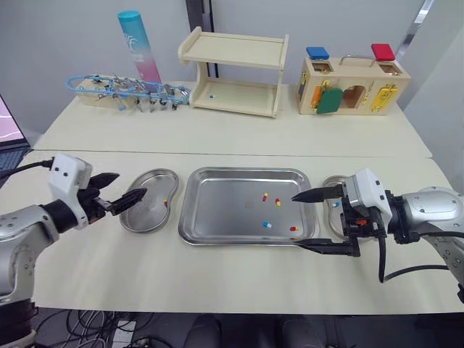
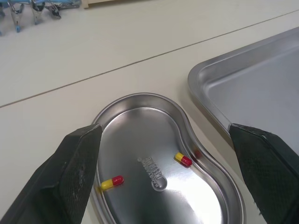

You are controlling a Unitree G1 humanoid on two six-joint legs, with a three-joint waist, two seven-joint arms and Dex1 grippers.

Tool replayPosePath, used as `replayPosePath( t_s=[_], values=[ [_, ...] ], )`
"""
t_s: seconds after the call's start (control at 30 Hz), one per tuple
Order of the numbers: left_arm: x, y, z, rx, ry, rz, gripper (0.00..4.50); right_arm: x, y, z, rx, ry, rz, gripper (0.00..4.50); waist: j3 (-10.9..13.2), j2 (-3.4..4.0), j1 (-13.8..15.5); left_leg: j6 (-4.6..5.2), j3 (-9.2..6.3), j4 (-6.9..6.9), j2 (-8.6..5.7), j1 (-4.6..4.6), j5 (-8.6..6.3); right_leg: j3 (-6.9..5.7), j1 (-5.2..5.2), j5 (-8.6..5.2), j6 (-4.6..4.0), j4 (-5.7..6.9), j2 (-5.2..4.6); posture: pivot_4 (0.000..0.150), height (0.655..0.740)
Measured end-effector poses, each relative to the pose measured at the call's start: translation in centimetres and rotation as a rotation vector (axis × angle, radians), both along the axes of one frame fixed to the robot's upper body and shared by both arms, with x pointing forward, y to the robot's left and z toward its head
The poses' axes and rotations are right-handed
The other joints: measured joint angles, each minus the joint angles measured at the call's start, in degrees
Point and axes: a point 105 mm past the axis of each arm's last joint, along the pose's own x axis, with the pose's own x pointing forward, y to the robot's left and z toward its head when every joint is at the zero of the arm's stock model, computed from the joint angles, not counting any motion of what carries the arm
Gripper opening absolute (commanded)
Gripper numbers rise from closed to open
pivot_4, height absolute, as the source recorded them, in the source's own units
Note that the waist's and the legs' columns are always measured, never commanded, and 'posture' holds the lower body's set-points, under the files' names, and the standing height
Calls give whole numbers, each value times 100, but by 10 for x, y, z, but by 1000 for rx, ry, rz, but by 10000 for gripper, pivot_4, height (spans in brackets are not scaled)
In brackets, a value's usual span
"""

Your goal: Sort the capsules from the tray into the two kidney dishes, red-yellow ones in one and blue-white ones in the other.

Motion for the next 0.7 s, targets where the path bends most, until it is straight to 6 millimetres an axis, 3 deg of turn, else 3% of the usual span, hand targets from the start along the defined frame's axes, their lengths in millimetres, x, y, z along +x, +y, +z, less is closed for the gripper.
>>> replayPosePath(
  t_s=[0.1,0.23,0.43,0.57,0.7],
  values=[
    [-7,19,11,7,-52,61,44548,3,-11,-6,-21,15,-51,45000,0,0,1,0,2,0,0,0,0,1,-1,0,0,-1,0,1500,7400],
    [-24,59,13,19,-94,197,44548,13,-46,-7,-68,9,-193,45000,0,0,0,0,6,-4,0,3,0,4,0,0,-1,-2,0,1500,7400],
    [-65,113,-27,67,25,372,44548,26,-112,-19,-202,-31,-390,45000,0,-1,-7,0,13,-13,1,7,0,9,-1,-1,-2,-4,-1,1500,7400],
    [-106,123,-63,102,171,364,44548,28,-162,-32,-305,-5,-520,45000,0,-1,-12,0,24,-29,1,16,0,15,-1,-2,-3,-8,-4,1500,7400],
    [-127,126,-81,91,209,369,44548,21,-194,-46,-347,55,-598,45000,-1,-3,8,0,21,-35,3,22,0,10,4,-3,-6,-4,-3,1500,7400]
  ],
)
